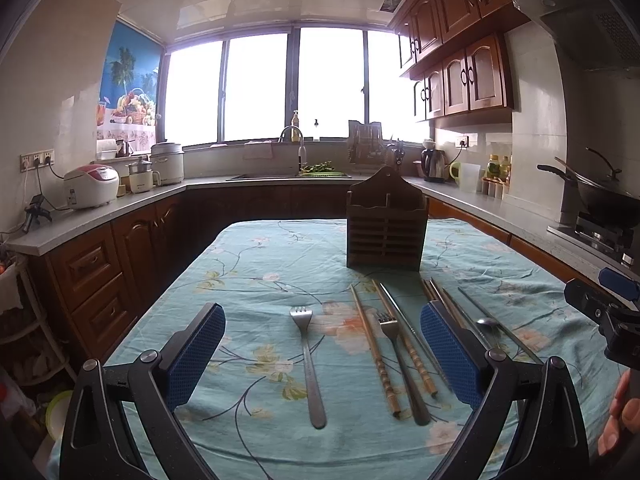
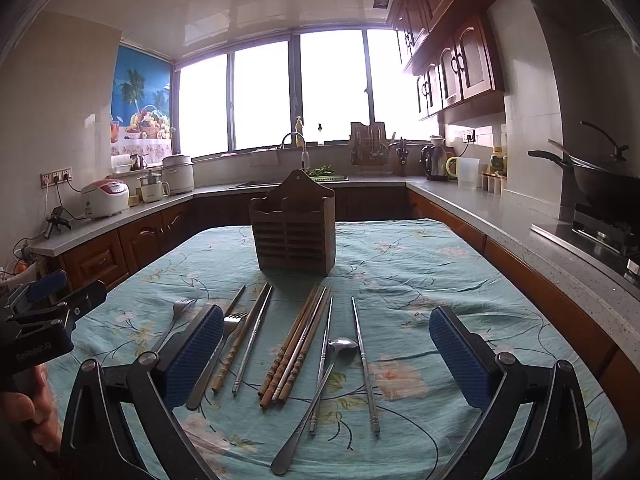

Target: Organize utensils

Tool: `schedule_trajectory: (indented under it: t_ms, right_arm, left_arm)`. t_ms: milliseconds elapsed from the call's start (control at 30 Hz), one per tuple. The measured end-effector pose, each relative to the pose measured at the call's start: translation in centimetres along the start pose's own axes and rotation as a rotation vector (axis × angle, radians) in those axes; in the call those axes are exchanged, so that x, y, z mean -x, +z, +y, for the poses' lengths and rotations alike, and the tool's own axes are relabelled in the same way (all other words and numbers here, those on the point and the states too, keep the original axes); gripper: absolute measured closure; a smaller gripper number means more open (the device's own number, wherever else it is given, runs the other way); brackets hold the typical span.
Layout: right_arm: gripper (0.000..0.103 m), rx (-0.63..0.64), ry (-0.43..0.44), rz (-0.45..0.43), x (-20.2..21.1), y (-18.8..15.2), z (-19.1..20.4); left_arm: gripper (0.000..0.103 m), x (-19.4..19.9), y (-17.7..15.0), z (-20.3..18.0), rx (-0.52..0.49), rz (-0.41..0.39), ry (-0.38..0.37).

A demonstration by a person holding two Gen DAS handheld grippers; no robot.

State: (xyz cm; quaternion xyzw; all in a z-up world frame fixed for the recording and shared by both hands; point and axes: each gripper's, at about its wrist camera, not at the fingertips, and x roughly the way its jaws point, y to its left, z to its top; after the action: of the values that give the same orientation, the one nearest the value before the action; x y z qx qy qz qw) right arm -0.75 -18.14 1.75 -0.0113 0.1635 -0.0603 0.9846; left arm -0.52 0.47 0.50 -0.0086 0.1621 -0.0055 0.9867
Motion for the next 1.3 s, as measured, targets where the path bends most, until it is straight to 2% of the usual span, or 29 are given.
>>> schedule_trajectory:
  t_ms: [1300]
  right_arm:
    - [0.000, -0.010, 0.032, -0.002, -0.18, 0.02, 0.32]
  left_arm:
    - [0.005, -0.44, 0.24, -0.07, -0.003, 0.015, 0.000]
